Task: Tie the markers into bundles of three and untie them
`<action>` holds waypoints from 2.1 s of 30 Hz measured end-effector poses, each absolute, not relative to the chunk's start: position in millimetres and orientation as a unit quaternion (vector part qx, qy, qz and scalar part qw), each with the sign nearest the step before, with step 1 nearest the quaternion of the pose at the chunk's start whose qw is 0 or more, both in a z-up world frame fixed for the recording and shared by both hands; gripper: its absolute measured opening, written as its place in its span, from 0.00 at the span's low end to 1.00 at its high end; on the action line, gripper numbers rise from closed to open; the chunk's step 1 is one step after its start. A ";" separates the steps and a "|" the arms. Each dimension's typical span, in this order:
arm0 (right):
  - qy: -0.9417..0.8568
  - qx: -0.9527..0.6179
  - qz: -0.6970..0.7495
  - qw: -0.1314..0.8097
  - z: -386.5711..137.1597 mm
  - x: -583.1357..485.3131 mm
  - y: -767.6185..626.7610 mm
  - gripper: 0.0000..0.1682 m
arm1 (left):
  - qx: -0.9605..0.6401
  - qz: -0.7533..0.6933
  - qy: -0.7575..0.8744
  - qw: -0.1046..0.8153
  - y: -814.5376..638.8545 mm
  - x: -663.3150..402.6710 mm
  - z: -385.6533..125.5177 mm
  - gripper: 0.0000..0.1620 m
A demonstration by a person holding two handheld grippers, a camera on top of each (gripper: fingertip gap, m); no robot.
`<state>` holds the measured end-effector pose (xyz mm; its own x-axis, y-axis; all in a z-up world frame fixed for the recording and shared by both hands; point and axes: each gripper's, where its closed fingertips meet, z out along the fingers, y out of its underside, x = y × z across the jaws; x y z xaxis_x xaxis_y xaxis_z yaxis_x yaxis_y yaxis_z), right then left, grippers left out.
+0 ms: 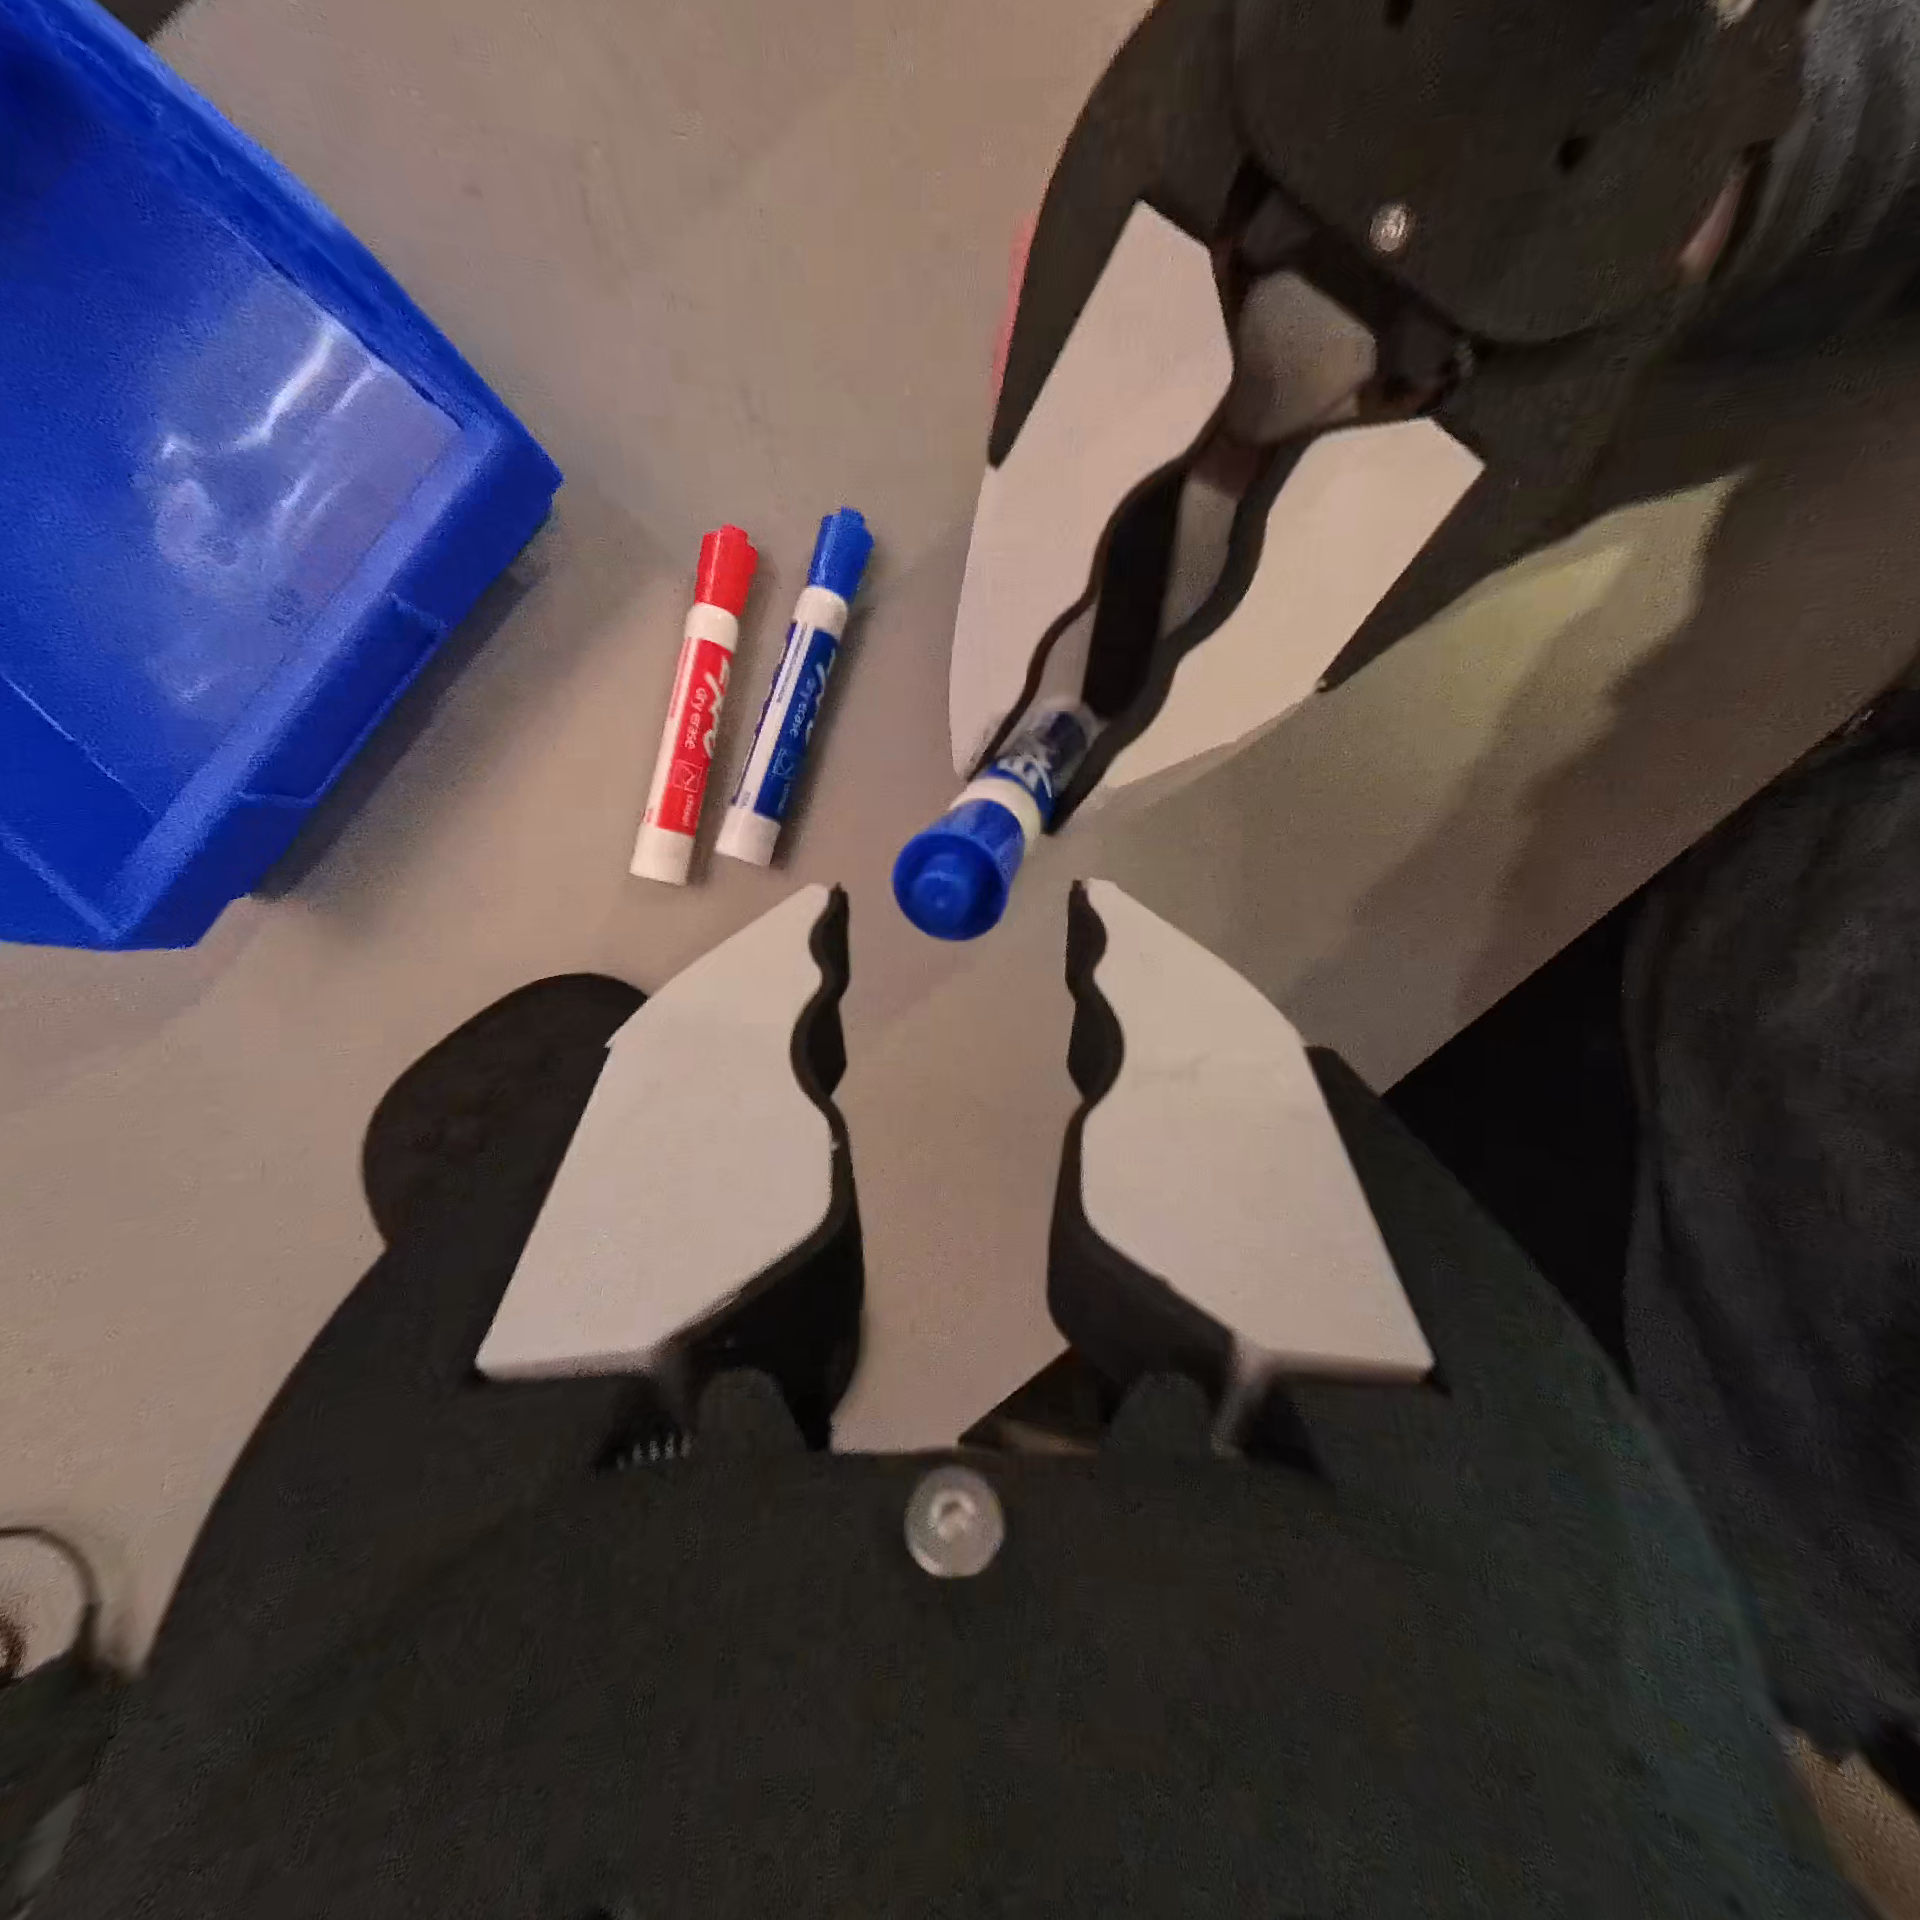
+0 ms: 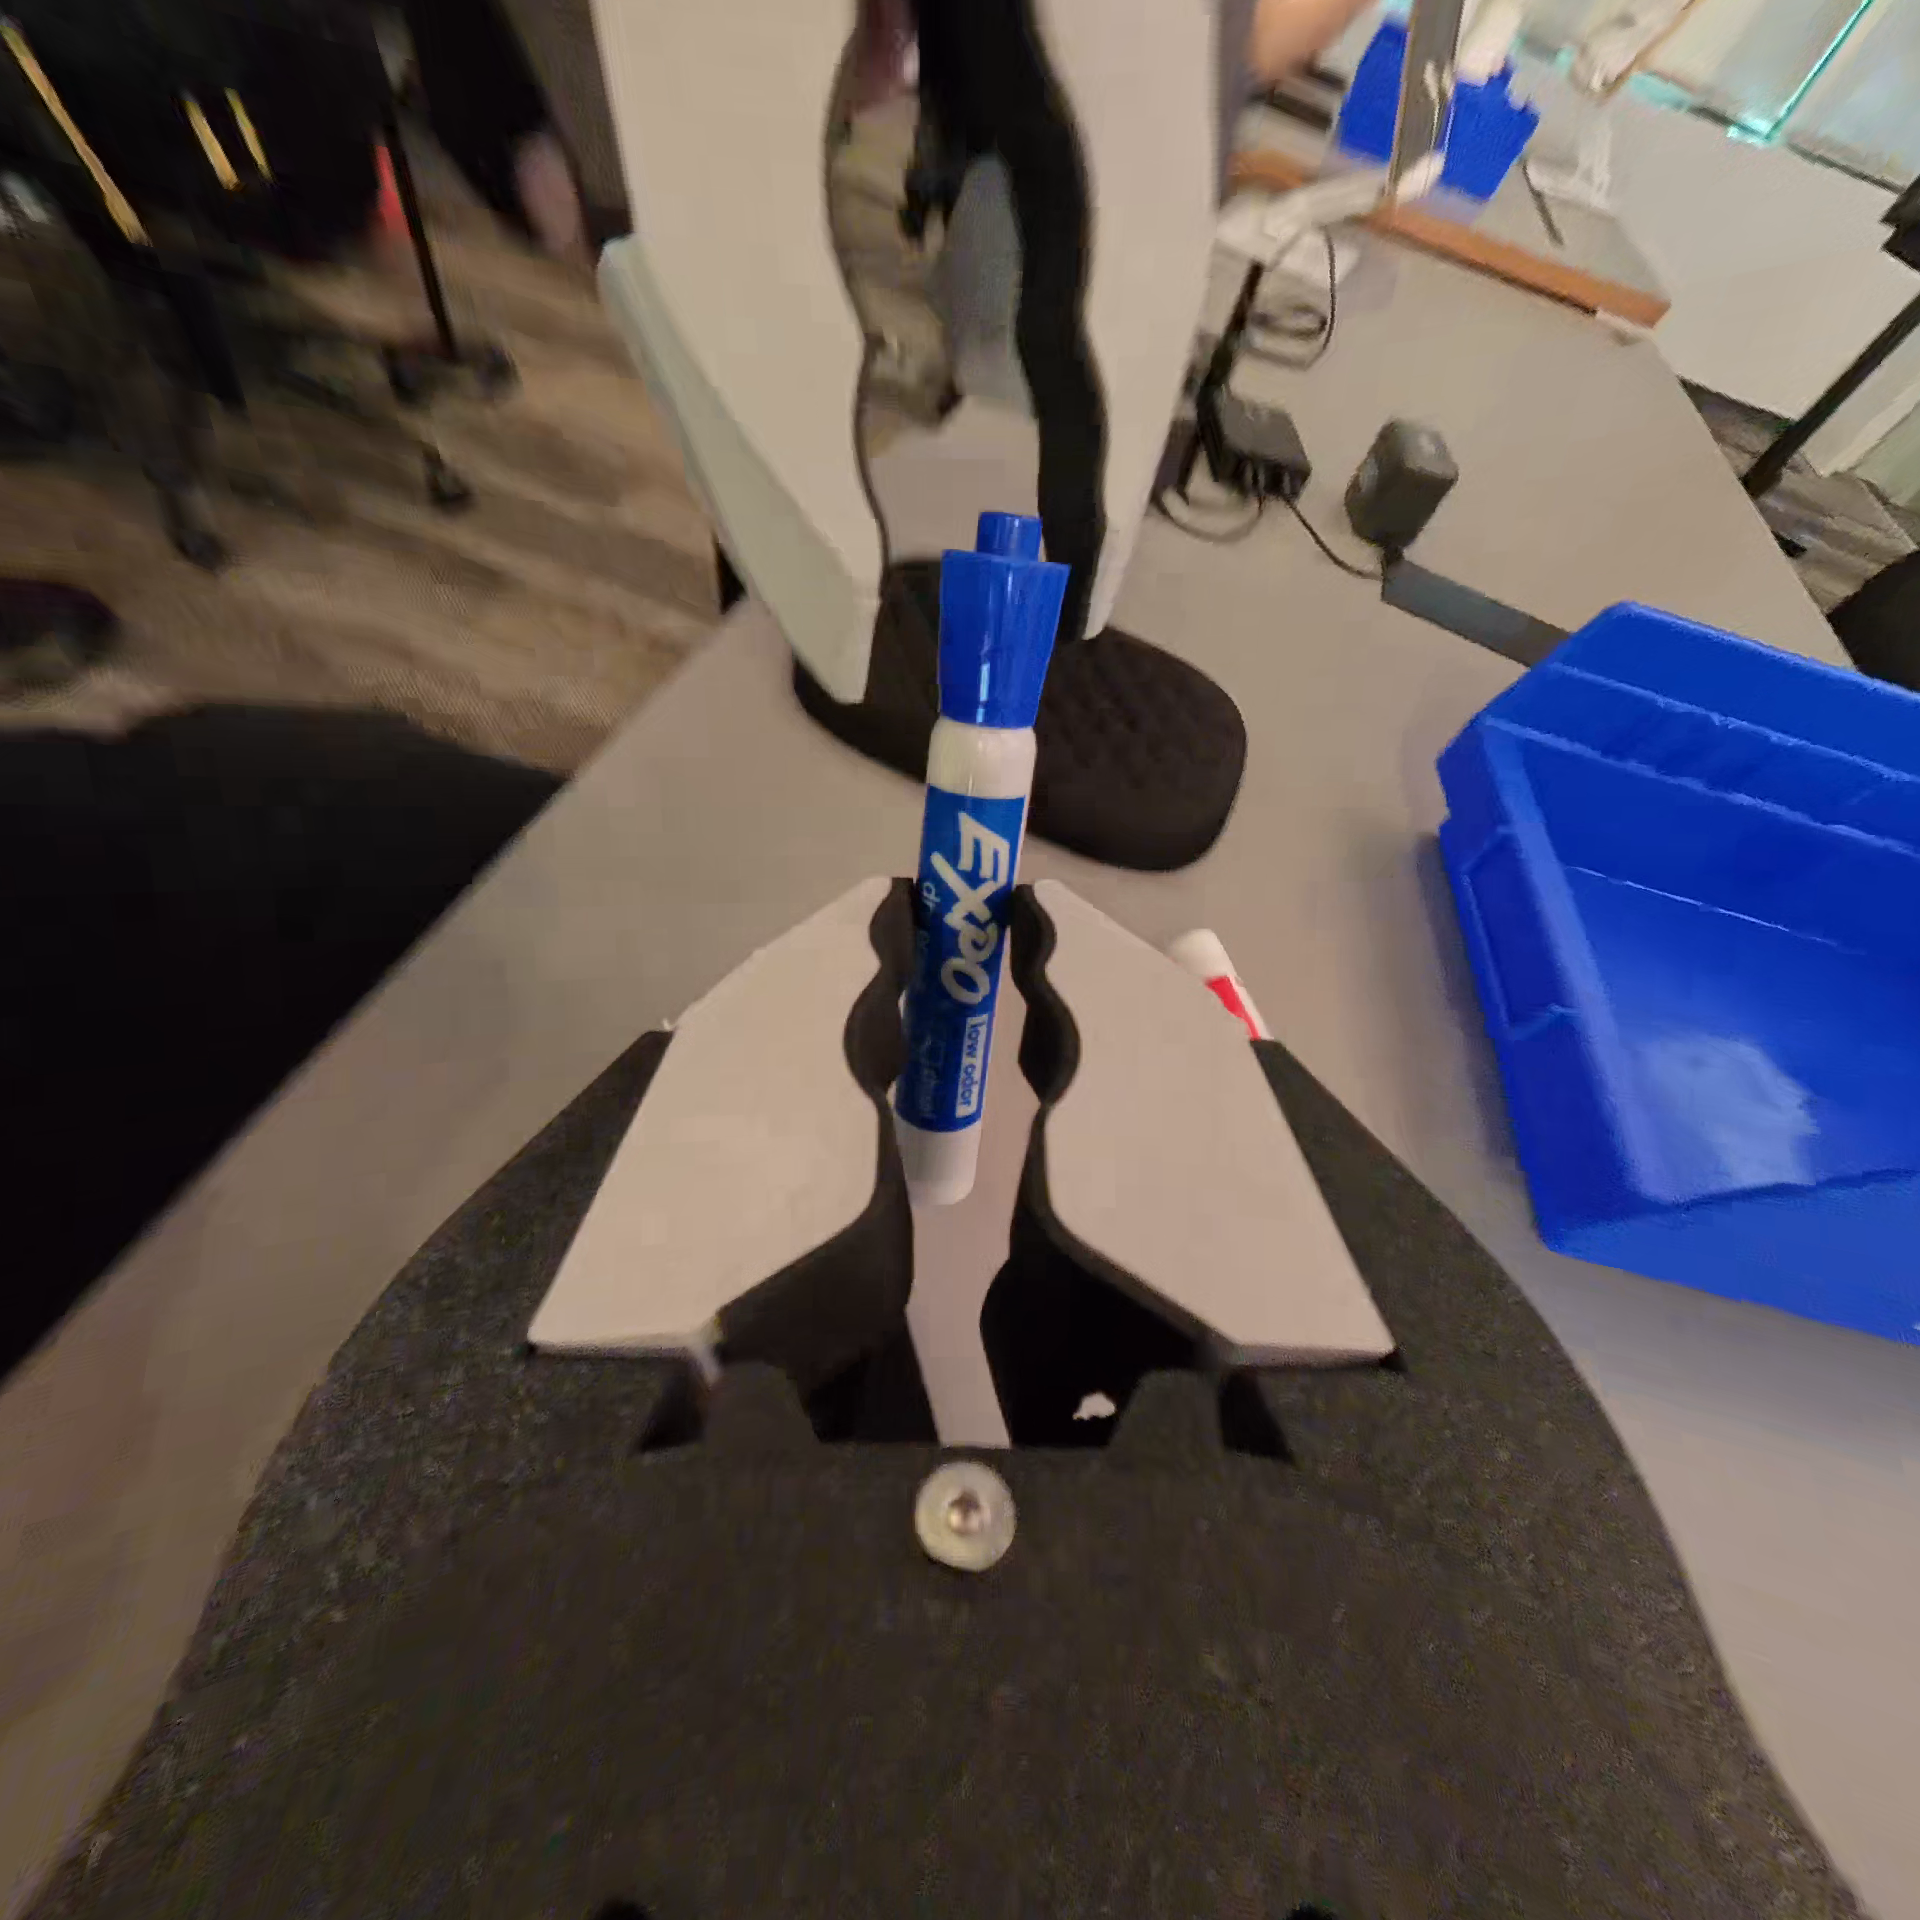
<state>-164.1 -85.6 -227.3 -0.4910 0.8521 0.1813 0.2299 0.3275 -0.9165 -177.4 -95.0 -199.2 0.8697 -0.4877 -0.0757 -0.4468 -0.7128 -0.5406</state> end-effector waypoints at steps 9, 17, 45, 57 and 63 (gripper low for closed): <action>-0.726 -0.325 0.523 0.307 -234.2 -169.1 -139.3 0.10 | -0.873 -0.106 0.118 0.461 -121.0 -158.7 -199.9 0.12; -0.773 -0.278 0.530 0.209 -264.0 -181.1 -188.4 0.10 | -0.905 -0.029 0.106 0.411 -160.3 -169.8 -232.0 0.12; -0.812 -0.244 0.505 0.164 -275.4 -183.1 -215.9 0.13 | -0.872 -0.064 0.040 0.484 -191.4 -177.0 -244.1 0.14; -0.805 -0.250 0.515 0.156 -275.2 -180.1 -211.0 0.16 | -0.870 -0.067 0.054 0.485 -189.0 -171.7 -245.4 0.26; -0.802 -0.251 0.516 0.167 -265.3 -171.6 -200.4 0.20 | -0.859 -0.075 0.069 0.501 -192.6 -165.9 -232.8 0.39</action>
